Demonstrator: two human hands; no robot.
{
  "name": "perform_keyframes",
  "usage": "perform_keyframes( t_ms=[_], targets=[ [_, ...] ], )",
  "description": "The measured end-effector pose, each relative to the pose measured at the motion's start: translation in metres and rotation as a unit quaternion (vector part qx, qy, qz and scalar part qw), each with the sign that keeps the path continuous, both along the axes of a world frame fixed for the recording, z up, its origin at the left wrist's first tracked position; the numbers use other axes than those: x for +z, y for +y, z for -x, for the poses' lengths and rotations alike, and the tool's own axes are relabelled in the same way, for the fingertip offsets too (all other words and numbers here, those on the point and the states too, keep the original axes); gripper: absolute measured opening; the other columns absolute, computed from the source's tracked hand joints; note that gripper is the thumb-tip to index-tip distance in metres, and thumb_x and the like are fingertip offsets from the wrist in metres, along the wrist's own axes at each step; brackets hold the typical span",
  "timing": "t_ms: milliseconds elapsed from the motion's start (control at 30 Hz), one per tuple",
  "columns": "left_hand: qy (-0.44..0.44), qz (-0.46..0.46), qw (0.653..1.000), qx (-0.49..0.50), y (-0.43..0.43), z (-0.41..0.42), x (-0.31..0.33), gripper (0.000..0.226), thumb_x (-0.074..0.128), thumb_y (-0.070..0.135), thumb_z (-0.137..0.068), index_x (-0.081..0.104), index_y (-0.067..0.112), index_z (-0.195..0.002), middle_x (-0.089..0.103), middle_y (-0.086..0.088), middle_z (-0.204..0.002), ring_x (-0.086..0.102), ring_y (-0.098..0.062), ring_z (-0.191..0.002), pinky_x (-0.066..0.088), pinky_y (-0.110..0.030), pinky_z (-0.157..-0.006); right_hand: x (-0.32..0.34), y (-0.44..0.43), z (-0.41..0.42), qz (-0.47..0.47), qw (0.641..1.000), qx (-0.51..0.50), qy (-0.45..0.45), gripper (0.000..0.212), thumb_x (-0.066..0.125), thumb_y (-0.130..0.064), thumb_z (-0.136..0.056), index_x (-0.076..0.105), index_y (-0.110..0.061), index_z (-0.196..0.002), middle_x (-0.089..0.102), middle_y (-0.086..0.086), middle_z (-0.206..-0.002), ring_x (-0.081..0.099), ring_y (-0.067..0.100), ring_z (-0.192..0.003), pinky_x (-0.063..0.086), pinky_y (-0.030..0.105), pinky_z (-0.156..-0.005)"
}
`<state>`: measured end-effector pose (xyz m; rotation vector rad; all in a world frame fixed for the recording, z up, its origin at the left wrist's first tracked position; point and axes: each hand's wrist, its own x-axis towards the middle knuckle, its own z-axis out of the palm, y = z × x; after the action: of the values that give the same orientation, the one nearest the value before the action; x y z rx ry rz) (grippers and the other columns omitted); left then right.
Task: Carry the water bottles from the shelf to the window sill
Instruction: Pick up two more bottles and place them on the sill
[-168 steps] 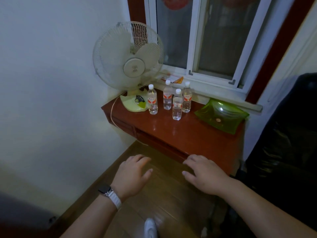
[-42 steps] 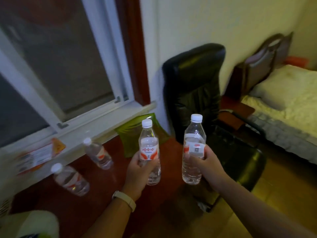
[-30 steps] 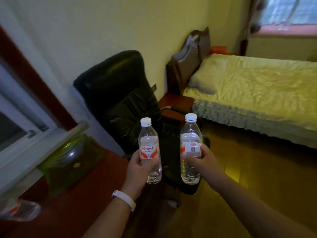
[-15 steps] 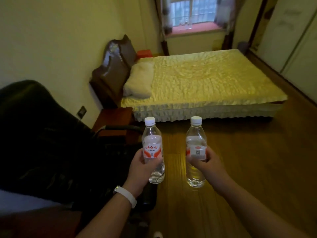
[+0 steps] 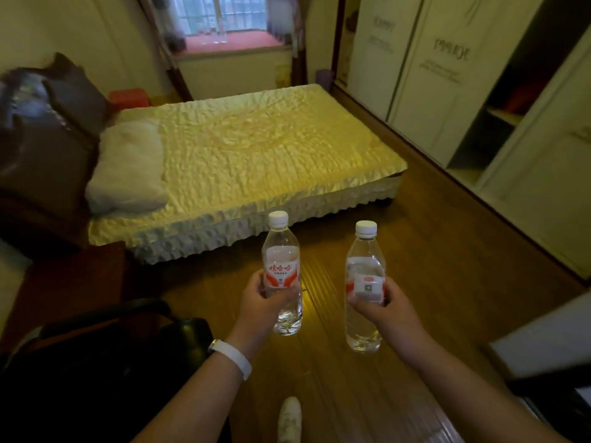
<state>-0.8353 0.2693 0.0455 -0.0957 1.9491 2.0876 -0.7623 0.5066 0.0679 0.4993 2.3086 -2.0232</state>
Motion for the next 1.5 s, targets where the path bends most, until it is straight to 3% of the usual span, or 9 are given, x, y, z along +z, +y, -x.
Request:
perform_keyframes(
  t_ms=[100,233,500,667,800,967,1133,1300,1500],
  targets=[
    [0.004,-0.015,1.000,-0.025,0.014,0.049,0.001,0.059,0.088,0.036,-0.063,0.062,0.026,-0.115,0.075,0.011,-0.102,0.073,-0.007,-0.090,0.057,-0.016,-0.063,0.008,0.009,0.031,-0.018,1.000,-0.024,0.000,0.051,0.079,-0.047,-0.065,0.059,-0.033,-0.110,0.073,-0.007,-0.101,0.070,0.007,-0.089,0.055,0.022,-0.066],
    [0.015,-0.003,0.998,-0.066,0.037,0.103,0.003,0.048,0.086,0.029,-0.072,0.062,0.028,-0.113,0.076,0.012,-0.099,0.073,-0.005,-0.087,0.056,-0.015,-0.059,0.019,0.025,0.065,-0.012,0.998,-0.068,0.013,0.055,0.078,-0.050,-0.062,0.059,-0.035,-0.110,0.072,-0.005,-0.104,0.071,0.009,-0.091,0.055,0.030,-0.074],
    [0.025,0.012,0.990,-0.137,0.113,0.178,0.002,0.041,0.089,0.027,-0.071,0.066,0.030,-0.106,0.077,0.009,-0.096,0.075,-0.010,-0.083,0.056,-0.017,-0.059,0.025,0.082,0.108,0.009,0.989,-0.146,0.020,0.053,0.081,-0.046,-0.064,0.057,-0.039,-0.111,0.071,-0.008,-0.104,0.070,0.009,-0.093,0.053,0.024,-0.071],
    [0.030,0.028,0.983,-0.176,0.173,0.218,0.000,0.039,0.089,0.042,-0.065,0.067,0.045,-0.098,0.076,0.012,-0.099,0.074,-0.007,-0.085,0.057,-0.018,-0.061,0.006,0.140,0.142,0.027,0.985,-0.171,0.020,0.056,0.080,-0.043,-0.069,0.057,-0.035,-0.119,0.070,-0.004,-0.110,0.070,0.013,-0.098,0.055,0.030,-0.077],
    [0.035,0.043,0.983,-0.173,0.233,0.255,0.003,0.038,0.088,0.044,-0.063,0.068,0.046,-0.096,0.076,0.010,-0.099,0.075,-0.011,-0.087,0.058,-0.023,-0.064,-0.002,0.196,0.181,0.046,0.983,-0.174,0.028,0.053,0.080,-0.048,-0.064,0.059,-0.040,-0.112,0.071,-0.007,-0.106,0.071,0.007,-0.093,0.055,0.025,-0.071],
    [0.028,0.051,0.982,-0.178,0.319,0.299,0.014,0.038,0.088,0.032,-0.068,0.070,0.037,-0.102,0.077,0.002,-0.101,0.076,-0.018,-0.088,0.059,-0.028,-0.065,-0.002,0.278,0.223,0.057,0.979,-0.193,0.031,0.044,0.081,-0.033,-0.075,0.060,-0.034,-0.113,0.071,-0.004,-0.106,0.072,0.009,-0.090,0.056,0.025,-0.068],
    [0.040,0.048,0.980,-0.188,0.399,0.332,0.025,0.041,0.087,0.022,-0.074,0.067,0.028,-0.110,0.078,0.001,-0.100,0.076,-0.020,-0.089,0.059,-0.027,-0.066,0.008,0.359,0.251,0.055,0.975,-0.210,0.041,0.040,0.080,-0.029,-0.076,0.060,-0.033,-0.111,0.071,-0.002,-0.104,0.071,0.003,-0.085,0.054,0.015,-0.056],
    [0.055,0.036,0.977,-0.204,0.453,0.366,0.036,0.050,0.088,0.033,-0.068,0.067,0.027,-0.113,0.078,0.004,-0.101,0.076,-0.015,-0.089,0.059,-0.023,-0.064,0.017,0.414,0.282,0.058,0.966,-0.246,0.045,0.037,0.081,-0.026,-0.077,0.061,-0.036,-0.106,0.071,-0.005,-0.099,0.070,-0.003,-0.079,0.051,0.012,-0.051],
    [0.047,0.022,0.975,-0.218,0.507,0.424,0.027,0.053,0.088,0.039,-0.063,0.068,0.034,-0.111,0.077,0.007,-0.103,0.075,-0.013,-0.091,0.058,-0.020,-0.063,0.016,0.467,0.332,0.046,0.965,-0.256,0.028,0.045,0.080,-0.026,-0.077,0.058,-0.031,-0.117,0.070,-0.004,-0.107,0.070,0.011,-0.093,0.053,0.016,-0.057]
  ],
)
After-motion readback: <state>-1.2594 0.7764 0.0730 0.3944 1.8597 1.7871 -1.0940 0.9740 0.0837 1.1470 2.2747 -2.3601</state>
